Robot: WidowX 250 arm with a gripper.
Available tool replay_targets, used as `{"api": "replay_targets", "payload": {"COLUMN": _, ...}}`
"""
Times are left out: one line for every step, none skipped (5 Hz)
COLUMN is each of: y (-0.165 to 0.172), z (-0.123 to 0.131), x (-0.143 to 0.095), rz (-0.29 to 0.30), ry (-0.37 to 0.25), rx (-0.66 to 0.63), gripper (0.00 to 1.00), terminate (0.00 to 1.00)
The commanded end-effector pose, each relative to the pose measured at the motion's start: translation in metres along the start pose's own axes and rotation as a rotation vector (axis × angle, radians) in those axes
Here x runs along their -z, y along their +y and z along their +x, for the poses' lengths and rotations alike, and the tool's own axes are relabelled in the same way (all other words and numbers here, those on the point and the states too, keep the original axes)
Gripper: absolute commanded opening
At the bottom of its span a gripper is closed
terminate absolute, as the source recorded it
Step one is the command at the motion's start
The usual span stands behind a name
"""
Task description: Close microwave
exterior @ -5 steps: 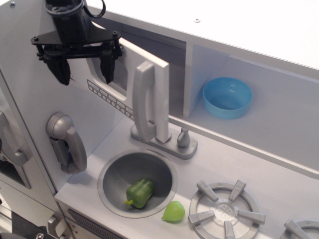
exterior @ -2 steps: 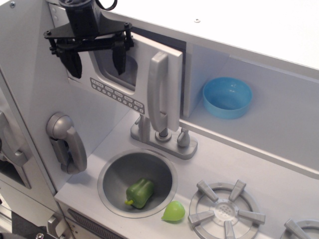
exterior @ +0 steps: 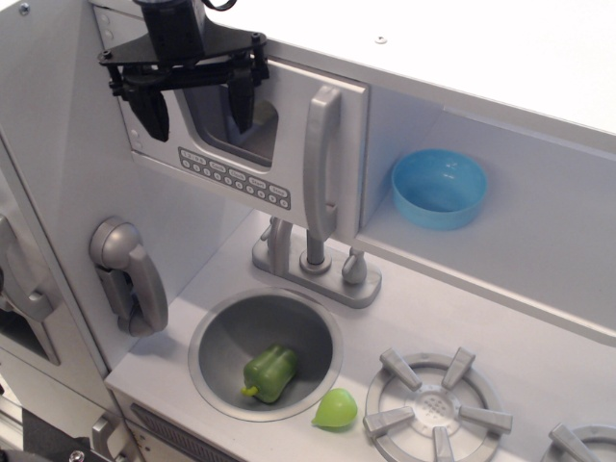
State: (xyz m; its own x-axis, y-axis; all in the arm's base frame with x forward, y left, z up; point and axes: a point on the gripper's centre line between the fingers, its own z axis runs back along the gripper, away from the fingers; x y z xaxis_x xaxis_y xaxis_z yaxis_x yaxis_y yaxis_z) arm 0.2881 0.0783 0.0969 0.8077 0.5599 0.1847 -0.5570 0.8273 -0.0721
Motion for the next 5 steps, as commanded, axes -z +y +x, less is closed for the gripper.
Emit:
{"api": "replay_targets", "payload": {"y": 0.008, "z": 0.001, "x": -0.015, "rz": 0.000, "ry": -0.049, "rx": 0.019, "gripper": 1.00, "terminate": 0.00}}
{"api": "replay_targets", "payload": {"y": 0.035, "z": -0.016, "x": -0.012, "rz": 0.035, "ry": -0.040, "rx": 0.077, "gripper": 1.00, "terminate": 0.00}}
{"api": "replay_targets", "payload": {"y": 0.059, "z": -0.036, "x": -0.004, "rz": 0.068, "ry": -0.023, "rx": 0.146, "gripper": 1.00, "terminate": 0.00}}
{"api": "replay_targets", "payload": {"y": 0.068, "z": -0.050, "x": 0.002, "rz": 0.072, "ry": 0.007, "rx": 0.220, "gripper": 1.00, "terminate": 0.00}}
{"api": "replay_targets", "payload": {"y": 0.068, "z": -0.050, "x": 0.002, "rz": 0.072, "ry": 0.007, "rx": 0.220, "gripper": 1.00, "terminate": 1.00}}
